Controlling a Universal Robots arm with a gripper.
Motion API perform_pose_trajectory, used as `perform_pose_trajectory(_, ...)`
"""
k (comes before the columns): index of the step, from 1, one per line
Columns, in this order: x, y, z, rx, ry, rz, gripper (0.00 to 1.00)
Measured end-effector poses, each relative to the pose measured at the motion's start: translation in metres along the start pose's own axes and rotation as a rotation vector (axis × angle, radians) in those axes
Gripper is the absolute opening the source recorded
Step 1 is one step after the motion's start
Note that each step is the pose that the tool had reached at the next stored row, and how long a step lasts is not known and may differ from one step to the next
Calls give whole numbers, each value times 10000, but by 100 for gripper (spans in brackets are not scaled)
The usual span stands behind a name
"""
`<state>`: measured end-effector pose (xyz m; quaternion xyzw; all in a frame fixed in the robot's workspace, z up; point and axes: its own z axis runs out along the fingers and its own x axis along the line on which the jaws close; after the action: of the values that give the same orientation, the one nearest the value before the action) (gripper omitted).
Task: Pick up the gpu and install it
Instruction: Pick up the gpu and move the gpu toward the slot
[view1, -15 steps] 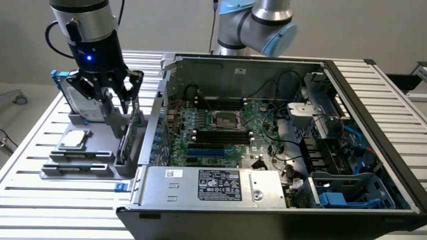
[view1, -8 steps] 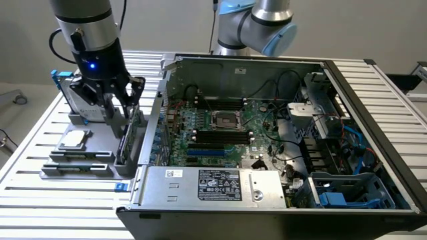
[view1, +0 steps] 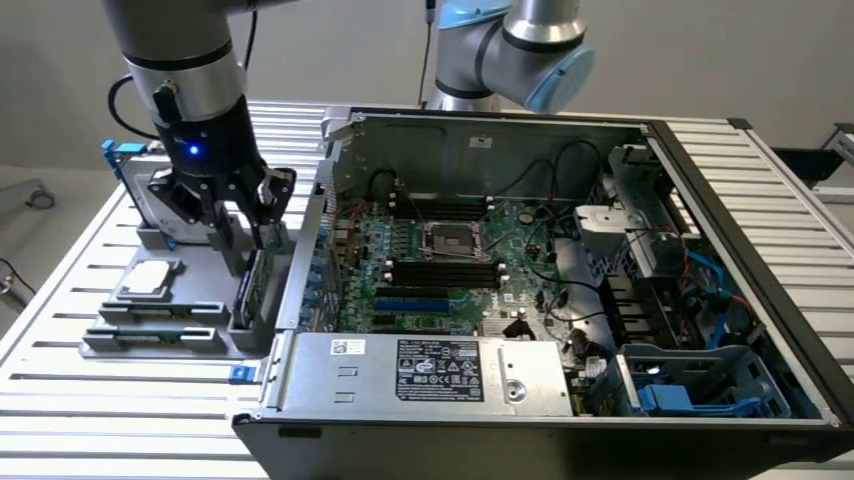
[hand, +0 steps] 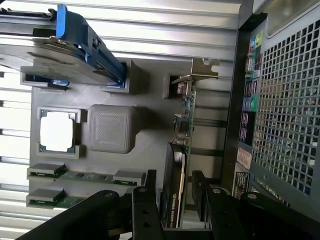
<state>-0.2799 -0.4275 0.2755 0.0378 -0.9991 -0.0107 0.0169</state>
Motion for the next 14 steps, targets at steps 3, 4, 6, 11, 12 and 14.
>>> perform_pose_trajectory(3, -12, -19, 54, 0, -1, 1, 42)
perform_pose_trajectory(4, -15, -26, 72, 1, 1, 0, 42)
perform_pose_trajectory(6, -18, -43, 108, 0, 0, 1, 42)
perform_pose_trajectory(11, -22, -79, 198, 0, 0, 1, 42)
perform_pose_trajectory(12, -23, -79, 216, 0, 0, 2, 42)
perform_pose_trajectory(14, -25, -80, 253, -1, 0, 1, 42)
